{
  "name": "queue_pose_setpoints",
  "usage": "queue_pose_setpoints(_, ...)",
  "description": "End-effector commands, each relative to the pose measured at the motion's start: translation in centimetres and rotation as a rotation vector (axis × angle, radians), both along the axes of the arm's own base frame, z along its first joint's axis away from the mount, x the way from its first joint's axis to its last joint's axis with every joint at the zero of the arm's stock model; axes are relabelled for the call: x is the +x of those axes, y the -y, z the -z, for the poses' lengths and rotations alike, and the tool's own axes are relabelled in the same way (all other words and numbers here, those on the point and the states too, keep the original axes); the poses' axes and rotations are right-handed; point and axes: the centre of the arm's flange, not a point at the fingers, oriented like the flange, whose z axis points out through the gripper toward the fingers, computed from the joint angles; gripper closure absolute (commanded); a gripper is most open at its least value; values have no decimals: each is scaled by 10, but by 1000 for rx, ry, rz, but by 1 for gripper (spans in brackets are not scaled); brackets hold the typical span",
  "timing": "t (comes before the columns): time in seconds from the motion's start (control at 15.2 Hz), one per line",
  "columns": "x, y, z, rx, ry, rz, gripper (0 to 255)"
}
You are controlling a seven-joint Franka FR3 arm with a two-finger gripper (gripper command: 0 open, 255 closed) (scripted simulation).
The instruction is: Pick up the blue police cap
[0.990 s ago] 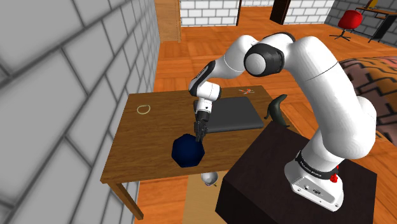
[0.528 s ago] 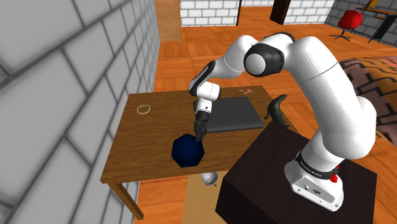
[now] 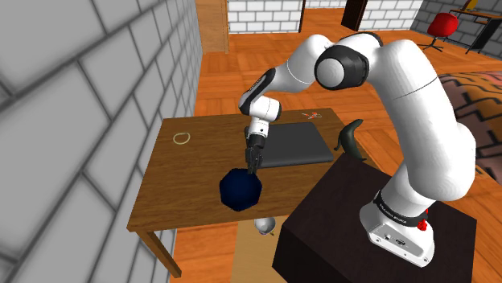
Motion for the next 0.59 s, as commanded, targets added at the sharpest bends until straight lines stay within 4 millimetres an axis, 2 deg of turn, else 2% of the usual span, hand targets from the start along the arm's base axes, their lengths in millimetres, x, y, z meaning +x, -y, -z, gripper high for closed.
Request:
queue_pose_setpoints(0.0,1,1,-12,0,0,0,255)
queue_pose_setpoints(0.4,1,1,-44,0,0,0,255)
queue_pose_setpoints(0.53,1,1,-44,0,0,0,255)
